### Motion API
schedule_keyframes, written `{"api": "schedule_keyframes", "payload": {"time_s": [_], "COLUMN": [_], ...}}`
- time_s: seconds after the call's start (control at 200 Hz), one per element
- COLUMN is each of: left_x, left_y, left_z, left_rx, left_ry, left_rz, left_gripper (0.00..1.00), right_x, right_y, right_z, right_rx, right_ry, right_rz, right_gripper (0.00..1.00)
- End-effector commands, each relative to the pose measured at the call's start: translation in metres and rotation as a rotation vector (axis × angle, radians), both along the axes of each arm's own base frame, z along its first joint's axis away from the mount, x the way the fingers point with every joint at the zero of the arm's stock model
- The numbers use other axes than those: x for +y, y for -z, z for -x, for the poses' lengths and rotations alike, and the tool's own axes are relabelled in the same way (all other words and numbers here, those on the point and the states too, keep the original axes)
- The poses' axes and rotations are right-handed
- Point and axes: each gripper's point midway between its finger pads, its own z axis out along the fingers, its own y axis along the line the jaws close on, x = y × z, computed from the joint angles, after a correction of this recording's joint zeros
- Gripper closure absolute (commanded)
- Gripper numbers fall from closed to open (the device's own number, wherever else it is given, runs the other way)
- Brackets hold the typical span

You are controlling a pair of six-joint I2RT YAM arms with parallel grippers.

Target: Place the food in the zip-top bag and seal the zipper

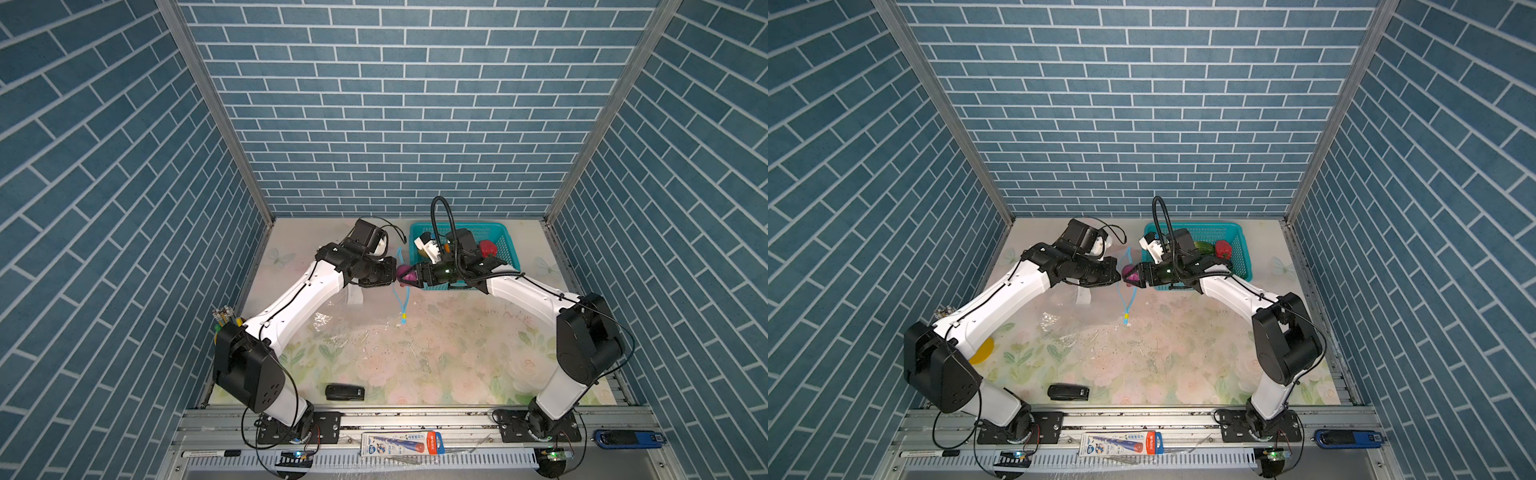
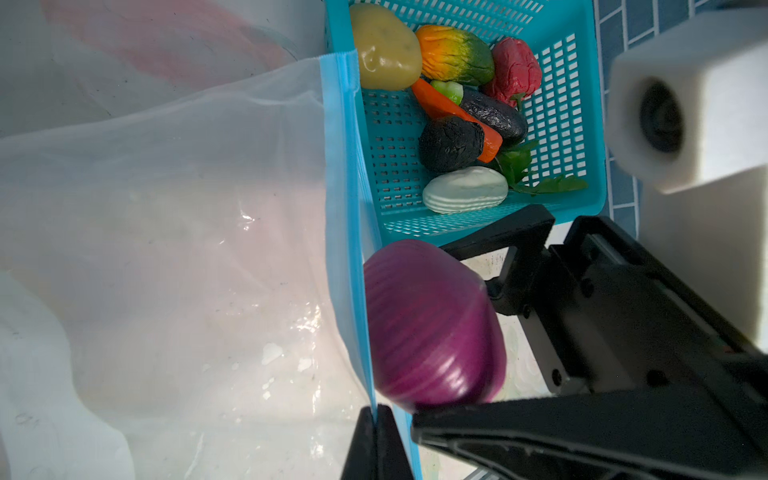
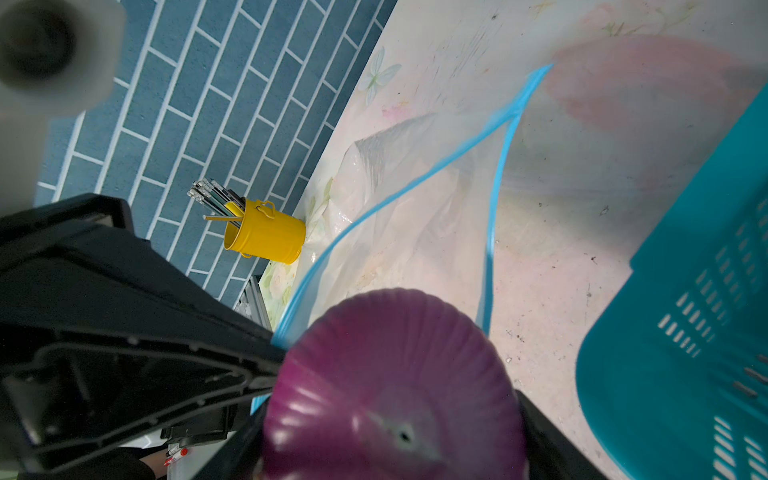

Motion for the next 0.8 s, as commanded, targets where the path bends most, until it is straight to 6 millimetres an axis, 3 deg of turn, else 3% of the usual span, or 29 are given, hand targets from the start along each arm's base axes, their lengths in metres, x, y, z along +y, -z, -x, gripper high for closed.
{"api": "schedule_keyframes", "payload": {"time_s": [0.0,0.795], "left_x": [-0.004,-0.009], "left_y": [-0.020,-0.025], "left_z": [0.003,0.004], "left_rx": [-0.037,-0.045], "left_ry": [0.009,0.015], "left_rz": [0.042,0.084], "left_gripper": [1.00,1.00], "right_x": [0.003,0.003], "right_y": [0.008,0.026], "right_z": [0.005,0.005], "right_rx": [-0.012,0.013], "right_ry": [-0.043,-0.050], "right_rz": [0.005,0.045], "right_gripper": [0.64,0.60]}}
